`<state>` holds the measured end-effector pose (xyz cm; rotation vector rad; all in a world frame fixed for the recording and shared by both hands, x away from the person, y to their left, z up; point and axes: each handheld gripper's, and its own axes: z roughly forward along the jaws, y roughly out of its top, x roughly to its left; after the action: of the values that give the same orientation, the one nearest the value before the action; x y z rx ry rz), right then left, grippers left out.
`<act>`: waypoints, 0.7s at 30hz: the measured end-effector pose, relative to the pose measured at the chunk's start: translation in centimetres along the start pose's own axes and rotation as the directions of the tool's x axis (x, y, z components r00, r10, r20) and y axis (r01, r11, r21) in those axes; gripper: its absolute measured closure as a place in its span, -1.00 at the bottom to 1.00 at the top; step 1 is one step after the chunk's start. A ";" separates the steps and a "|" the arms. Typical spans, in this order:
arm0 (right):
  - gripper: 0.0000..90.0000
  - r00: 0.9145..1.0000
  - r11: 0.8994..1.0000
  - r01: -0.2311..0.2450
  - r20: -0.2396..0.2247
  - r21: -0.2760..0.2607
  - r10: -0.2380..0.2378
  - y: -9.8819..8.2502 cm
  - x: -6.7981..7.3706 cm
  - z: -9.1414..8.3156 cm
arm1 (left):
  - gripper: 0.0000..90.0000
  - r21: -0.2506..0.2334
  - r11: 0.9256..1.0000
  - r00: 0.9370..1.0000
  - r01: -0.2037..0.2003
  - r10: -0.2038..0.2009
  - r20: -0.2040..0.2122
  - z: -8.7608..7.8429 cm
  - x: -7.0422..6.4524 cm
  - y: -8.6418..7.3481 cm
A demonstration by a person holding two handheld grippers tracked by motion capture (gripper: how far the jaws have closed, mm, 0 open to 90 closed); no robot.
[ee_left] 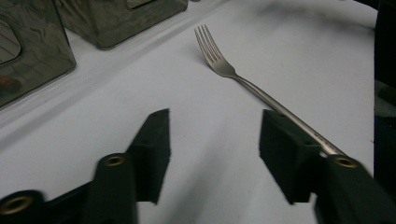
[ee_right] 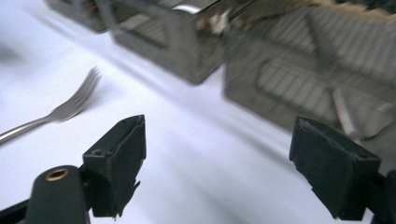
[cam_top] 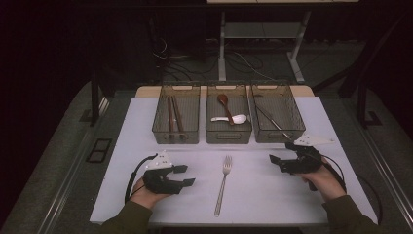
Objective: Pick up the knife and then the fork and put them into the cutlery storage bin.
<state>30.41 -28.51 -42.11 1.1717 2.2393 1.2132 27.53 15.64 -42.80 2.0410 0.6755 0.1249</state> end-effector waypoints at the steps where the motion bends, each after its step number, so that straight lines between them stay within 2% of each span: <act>1: -0.58 1.000 1.000 -0.006 -0.004 -0.006 0.006 -0.4 0.2 -0.1 | 0.14 0.002 1.000 1.000 0.002 -0.002 0.005 0.0 -0.1 0.1; 5: -0.58 1.000 1.000 -0.003 -0.029 -0.013 0.003 -1.5 0.8 -0.6 | 0.42 0.011 1.000 1.000 0.001 -0.001 0.010 0.3 -0.4 0.6; 6: -0.58 0.999 1.000 -0.006 -0.035 -0.010 0.006 -1.7 1.0 -0.7 | 0.45 0.015 1.000 1.000 -0.012 0.012 0.007 0.5 -0.5 0.7; 8: -0.58 1.000 1.000 0.010 -0.024 -0.014 -0.011 -2.2 1.3 -0.9 | 0.59 0.026 1.000 1.000 -0.012 0.012 0.000 0.8 -0.7 0.9; 9: -0.58 1.000 1.000 0.002 -0.026 -0.018 -0.002 -2.4 1.5 -1.0 | 0.65 0.029 0.999 1.000 -0.014 0.014 -0.001 0.9 -0.8 1.0; 13: -0.58 0.999 1.000 0.012 -0.035 -0.006 -0.012 -3.2 2.2 -1.3 | 0.91 0.034 0.999 1.000 -0.020 0.020 0.016 1.5 -1.4 1.6; 16: -0.58 0.999 1.000 0.020 -0.039 0.003 -0.020 -3.4 2.3 -1.3 | 0.98 0.044 0.998 0.999 -0.037 0.035 0.031 2.3 -1.8 2.1; 21: -0.58 0.999 1.000 0.017 -0.038 0.002 -0.017 -3.3 2.3 -1.0 | 0.98 0.067 0.996 0.997 -0.059 0.055 0.063 3.9 -2.8 2.6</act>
<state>26.75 -28.24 -43.96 1.1376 2.2736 1.2369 27.62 10.16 -42.31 2.1218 0.5913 0.0728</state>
